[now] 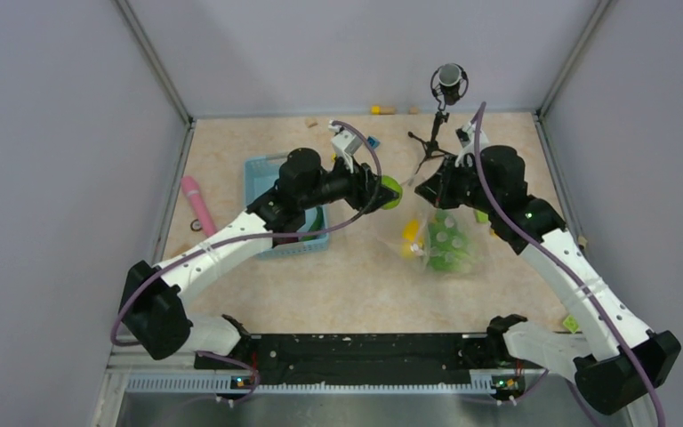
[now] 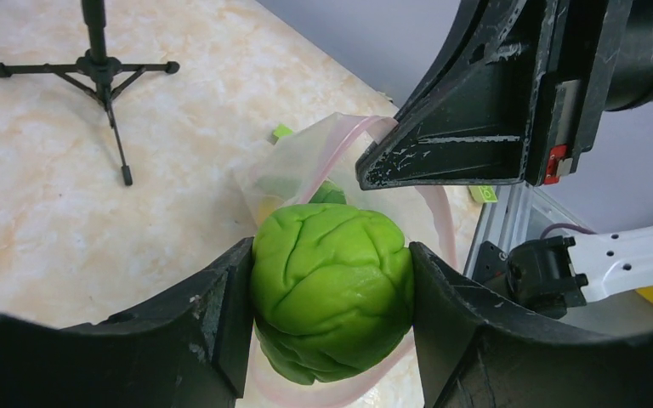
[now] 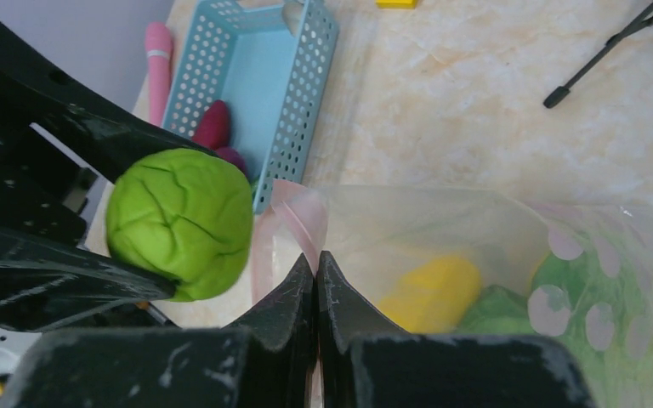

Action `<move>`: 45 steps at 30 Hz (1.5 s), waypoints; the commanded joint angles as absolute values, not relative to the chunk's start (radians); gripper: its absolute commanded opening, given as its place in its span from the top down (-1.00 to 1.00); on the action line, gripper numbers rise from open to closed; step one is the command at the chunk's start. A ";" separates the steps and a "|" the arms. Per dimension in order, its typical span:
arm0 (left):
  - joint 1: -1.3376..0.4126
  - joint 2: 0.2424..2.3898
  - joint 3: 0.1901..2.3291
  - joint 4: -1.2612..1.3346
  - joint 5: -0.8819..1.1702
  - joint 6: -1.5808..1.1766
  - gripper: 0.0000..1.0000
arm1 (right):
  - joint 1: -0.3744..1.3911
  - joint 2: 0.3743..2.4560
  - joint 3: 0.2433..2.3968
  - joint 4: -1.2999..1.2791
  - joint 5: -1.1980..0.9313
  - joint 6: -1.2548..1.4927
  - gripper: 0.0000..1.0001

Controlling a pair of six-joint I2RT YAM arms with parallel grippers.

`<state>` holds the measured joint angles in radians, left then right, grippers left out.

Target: Place the food in the zip-top bag and seal the zipper

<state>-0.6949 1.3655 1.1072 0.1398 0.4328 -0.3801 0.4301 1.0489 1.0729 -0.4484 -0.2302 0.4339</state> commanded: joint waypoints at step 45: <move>-0.658 1.066 0.930 -0.475 -0.580 -0.684 -0.97 | 0.436 0.977 1.038 -0.352 -0.237 0.456 1.00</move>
